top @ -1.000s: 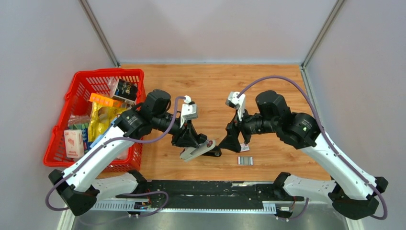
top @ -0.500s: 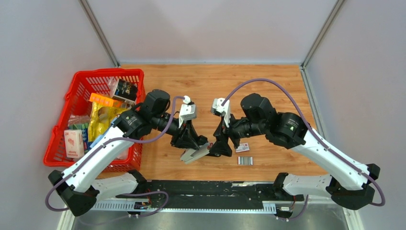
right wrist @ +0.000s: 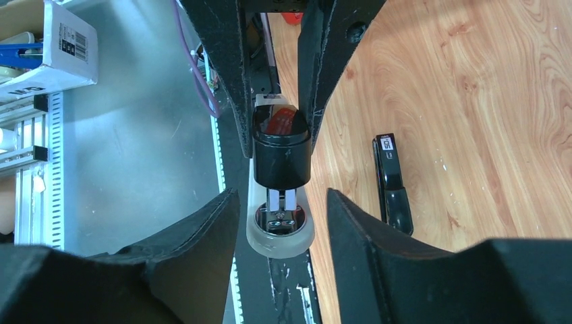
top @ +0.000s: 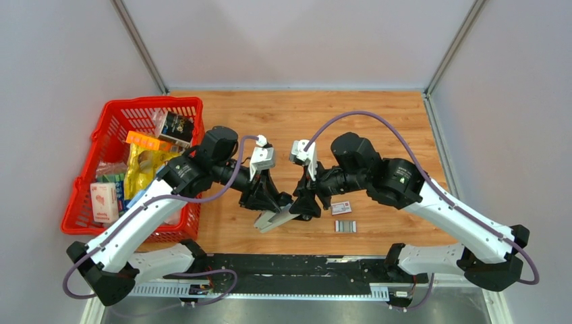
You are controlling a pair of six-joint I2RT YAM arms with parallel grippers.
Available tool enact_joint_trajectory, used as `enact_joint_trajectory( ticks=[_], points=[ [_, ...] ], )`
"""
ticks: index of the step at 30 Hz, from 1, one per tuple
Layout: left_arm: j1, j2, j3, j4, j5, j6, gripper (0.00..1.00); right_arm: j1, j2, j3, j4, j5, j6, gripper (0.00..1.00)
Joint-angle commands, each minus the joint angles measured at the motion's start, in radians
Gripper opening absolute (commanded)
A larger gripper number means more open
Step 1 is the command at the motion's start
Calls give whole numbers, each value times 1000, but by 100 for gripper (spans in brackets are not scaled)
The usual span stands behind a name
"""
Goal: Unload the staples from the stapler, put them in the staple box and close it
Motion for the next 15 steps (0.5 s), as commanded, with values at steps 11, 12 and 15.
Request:
enact_joint_trajectory(
  ticks=[11,12,15],
  points=[
    [-2,-43,20,166,107,-80,0,15,-32,-76,72,-4,-7,35],
    [-3,-41,18,179,105,-83,0,13,-38,-86,72,-2,-7,29],
    [-3,-38,13,207,99,-102,0,15,-65,-118,82,1,-1,14]
  ],
)
